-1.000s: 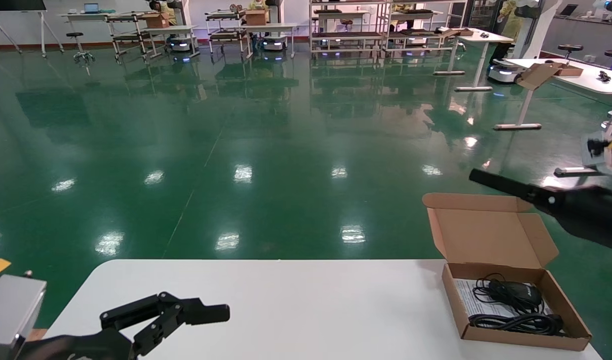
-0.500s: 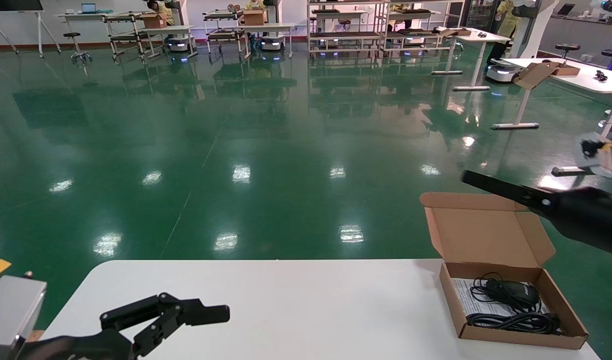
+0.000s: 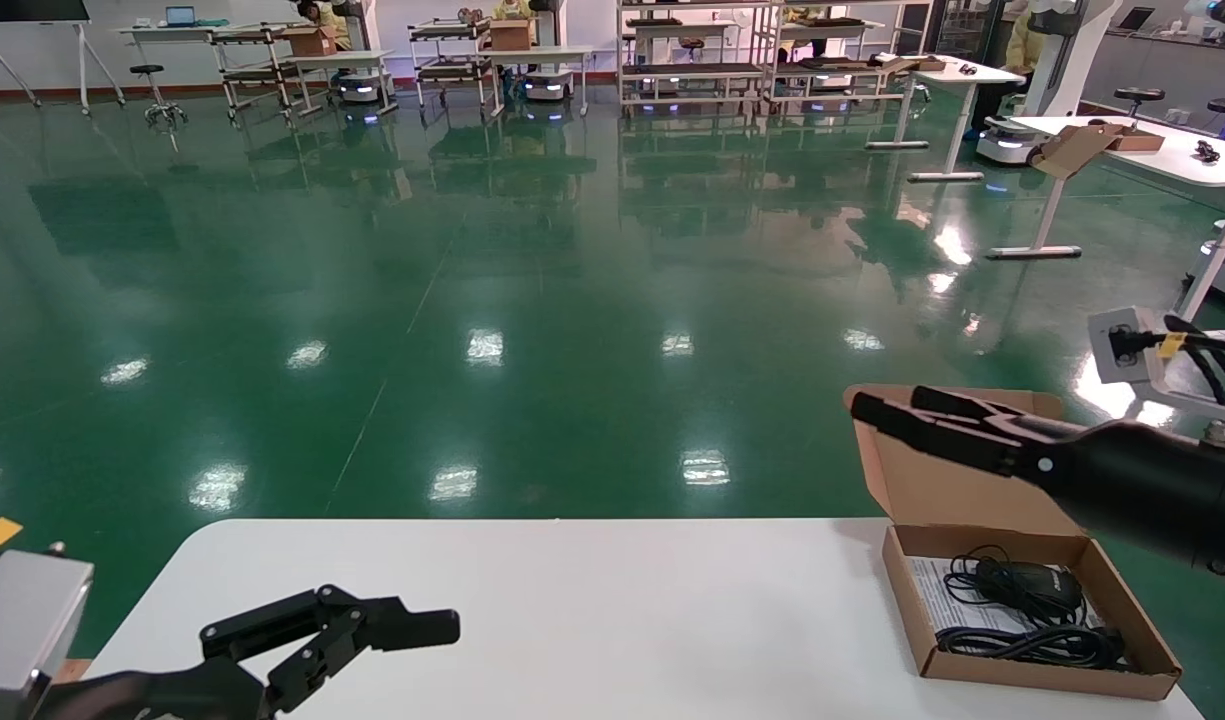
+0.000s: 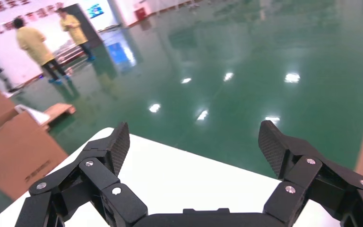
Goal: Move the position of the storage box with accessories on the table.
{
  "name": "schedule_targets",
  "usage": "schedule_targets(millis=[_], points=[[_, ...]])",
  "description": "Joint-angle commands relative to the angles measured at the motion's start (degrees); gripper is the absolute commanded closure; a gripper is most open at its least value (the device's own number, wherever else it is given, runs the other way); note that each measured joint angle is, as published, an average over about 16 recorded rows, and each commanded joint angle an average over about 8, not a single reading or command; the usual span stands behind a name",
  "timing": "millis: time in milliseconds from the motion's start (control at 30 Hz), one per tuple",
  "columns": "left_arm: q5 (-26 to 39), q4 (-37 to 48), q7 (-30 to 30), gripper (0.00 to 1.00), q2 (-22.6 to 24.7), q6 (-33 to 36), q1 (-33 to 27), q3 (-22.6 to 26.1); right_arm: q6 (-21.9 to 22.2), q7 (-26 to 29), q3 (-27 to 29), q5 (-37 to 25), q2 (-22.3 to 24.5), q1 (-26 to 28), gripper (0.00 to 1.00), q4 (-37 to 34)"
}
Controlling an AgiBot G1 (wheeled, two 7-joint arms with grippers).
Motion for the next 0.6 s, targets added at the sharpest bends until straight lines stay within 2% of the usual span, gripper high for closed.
schedule_targets(millis=[33, 600], points=[[0.0, 0.0, 0.0, 0.0, 0.0, 0.0, 0.0, 0.0, -1.0, -0.39, 1.03, 0.1, 0.52, -1.24, 0.0, 2.2], [0.0, 0.0, 0.0, 0.0, 0.0, 0.0, 0.0, 0.0, -9.62, -3.75, 9.9, 0.99, 4.95, -11.89, 0.0, 21.08]])
